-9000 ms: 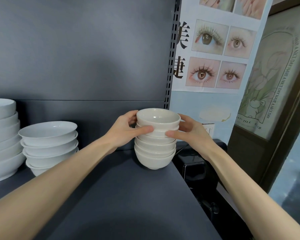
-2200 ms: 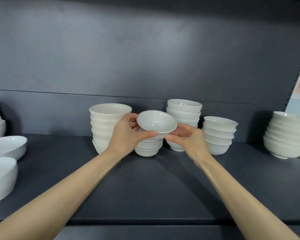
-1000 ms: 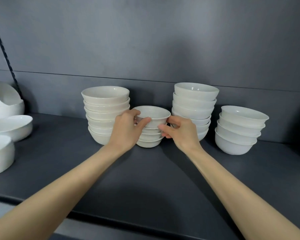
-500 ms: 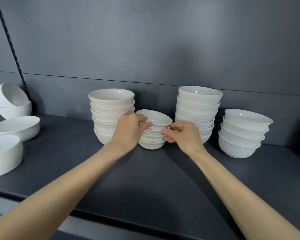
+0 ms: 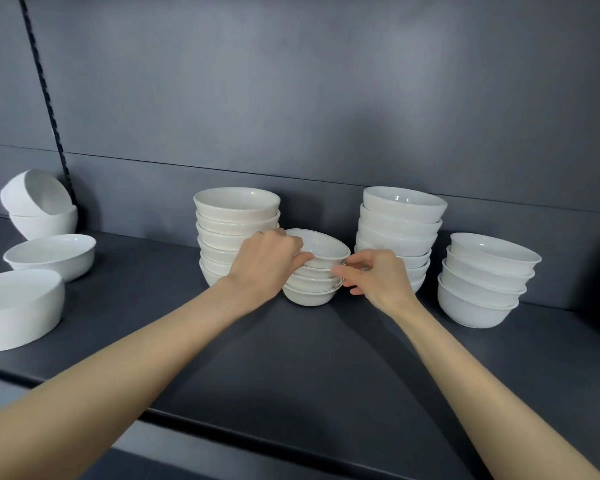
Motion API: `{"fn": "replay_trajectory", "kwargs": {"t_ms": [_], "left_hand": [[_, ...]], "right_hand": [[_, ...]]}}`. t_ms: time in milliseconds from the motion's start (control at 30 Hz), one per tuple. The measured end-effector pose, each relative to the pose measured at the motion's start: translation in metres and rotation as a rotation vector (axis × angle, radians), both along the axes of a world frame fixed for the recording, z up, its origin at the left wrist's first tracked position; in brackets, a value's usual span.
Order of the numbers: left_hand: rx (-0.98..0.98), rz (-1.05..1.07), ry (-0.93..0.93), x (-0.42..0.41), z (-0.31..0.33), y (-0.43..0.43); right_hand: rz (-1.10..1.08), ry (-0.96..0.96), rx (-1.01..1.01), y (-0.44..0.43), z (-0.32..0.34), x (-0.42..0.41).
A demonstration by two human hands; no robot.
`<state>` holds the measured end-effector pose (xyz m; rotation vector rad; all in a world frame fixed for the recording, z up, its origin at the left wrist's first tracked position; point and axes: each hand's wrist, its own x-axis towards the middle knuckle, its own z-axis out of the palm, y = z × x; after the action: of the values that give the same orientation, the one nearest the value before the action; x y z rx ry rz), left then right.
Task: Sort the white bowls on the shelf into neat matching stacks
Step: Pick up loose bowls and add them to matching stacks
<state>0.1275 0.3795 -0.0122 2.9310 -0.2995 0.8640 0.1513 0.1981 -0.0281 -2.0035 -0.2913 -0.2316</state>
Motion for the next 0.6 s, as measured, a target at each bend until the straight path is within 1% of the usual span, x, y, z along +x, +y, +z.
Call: {"fn": "replay_trajectory", "kwargs": {"t_ms": [67, 133, 233, 433, 600], "left_hand": [[-0.008, -0.005, -0.031, -0.003, 0.004, 0.001], [-0.041, -0.023, -0.042, -0.009, 0.01, 0.002], [-0.051, -0.025, -0.002, -0.021, 0.022, 0.004], [0.054, 0.005, 0.009, -0.066, 0.054, 0.013], [0.053, 0.072, 0.01, -0.103, 0.081, 0.045]], "right_hand": [[-0.02, -0.018, -0.07, -0.004, 0.002, -0.003], [-0.045, -0.071, -0.191, -0.008, 0.005, -0.006], [-0.061, -0.142, -0.34, -0.013, 0.016, -0.014], [0.018, -0.257, -0.479, -0.01, 0.055, -0.036], [0.061, -0.402, -0.59, 0.017, 0.086, -0.058]]}}
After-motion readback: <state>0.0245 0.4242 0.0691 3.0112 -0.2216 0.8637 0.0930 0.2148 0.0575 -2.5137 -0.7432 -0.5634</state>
